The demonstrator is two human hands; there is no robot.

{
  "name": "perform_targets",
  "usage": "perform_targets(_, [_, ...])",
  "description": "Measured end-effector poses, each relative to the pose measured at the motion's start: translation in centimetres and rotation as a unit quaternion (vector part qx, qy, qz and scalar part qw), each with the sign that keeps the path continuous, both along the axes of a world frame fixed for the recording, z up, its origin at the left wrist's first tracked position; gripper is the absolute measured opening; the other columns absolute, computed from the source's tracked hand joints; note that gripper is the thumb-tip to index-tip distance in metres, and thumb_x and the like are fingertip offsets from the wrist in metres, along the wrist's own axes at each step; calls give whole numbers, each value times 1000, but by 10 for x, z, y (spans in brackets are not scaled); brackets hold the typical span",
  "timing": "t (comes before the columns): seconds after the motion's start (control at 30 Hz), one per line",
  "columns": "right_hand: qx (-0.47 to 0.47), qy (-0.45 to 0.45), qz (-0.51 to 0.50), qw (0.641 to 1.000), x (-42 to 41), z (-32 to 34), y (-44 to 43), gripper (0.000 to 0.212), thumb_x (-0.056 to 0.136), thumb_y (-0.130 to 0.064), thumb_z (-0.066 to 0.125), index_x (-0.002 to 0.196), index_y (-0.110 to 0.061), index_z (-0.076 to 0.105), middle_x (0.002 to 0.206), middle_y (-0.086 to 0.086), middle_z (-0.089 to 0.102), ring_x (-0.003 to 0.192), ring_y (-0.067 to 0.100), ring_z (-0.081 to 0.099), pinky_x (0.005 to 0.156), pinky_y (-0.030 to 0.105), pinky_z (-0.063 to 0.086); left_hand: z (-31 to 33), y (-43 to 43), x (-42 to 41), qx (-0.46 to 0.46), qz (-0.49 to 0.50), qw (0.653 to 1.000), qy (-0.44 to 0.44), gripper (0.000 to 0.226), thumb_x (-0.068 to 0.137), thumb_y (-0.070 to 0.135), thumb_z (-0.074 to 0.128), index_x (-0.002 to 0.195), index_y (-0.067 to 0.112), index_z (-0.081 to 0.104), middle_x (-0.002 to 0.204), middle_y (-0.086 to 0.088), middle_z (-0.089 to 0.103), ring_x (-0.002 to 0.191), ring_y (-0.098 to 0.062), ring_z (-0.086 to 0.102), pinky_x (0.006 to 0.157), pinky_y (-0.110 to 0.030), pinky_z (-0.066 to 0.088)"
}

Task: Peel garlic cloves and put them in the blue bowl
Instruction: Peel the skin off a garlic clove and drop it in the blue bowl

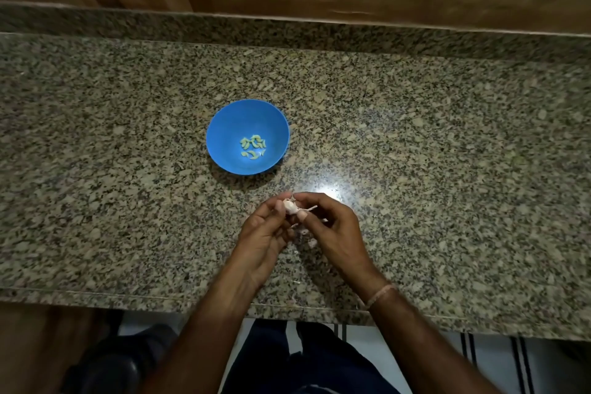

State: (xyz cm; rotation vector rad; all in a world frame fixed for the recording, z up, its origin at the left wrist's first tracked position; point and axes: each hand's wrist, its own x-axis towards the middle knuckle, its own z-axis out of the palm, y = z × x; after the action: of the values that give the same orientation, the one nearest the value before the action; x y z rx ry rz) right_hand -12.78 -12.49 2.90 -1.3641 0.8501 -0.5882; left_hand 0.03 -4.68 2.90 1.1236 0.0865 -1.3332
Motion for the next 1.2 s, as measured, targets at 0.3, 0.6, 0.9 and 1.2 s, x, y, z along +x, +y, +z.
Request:
perform_targets(0.3, [8, -5, -21, 1000, -14, 3, -1, 14, 93, -10, 76, 107, -14, 79, 108, 1, 77, 105, 19, 73, 88, 45, 62, -1, 0, -17, 2, 17, 999, -43, 28, 84, 17, 71, 110, 9, 71, 102, -7, 77, 86, -10, 70, 72, -19, 58])
perform_targets(0.6, [5, 6, -9, 1000, -21, 7, -5, 13, 95, -7, 73, 106, -11, 80, 101, 0, 80, 99, 18, 76, 89, 41, 63, 4, -1, -25, 6, 7, 998, -69, 28, 83, 19, 70, 109, 11, 72, 98, -5, 76, 81, -8, 67, 68, -18, 57])
perform_targets(0.9, [-67, 38, 13, 997, -25, 10, -10, 15, 91, -14, 80, 106, -13, 80, 101, -8, 79, 93, 9, 75, 78, 23, 59, -1, -1, -25, -10, 9, 999, -49, 27, 86, 17, 67, 111, 8, 72, 109, -8, 76, 93, -12, 70, 76, -20, 59])
perform_targets(1.2, [-122, 55, 0, 991, -25, 4, -5, 15, 91, -14, 80, 106, -11, 80, 99, -5, 79, 92, 9, 75, 82, 25, 61, 0, 1, -29, -7, 4, 997, -77, 28, 91, 19, 64, 116, 10, 74, 117, -12, 76, 102, -15, 70, 82, -21, 58])
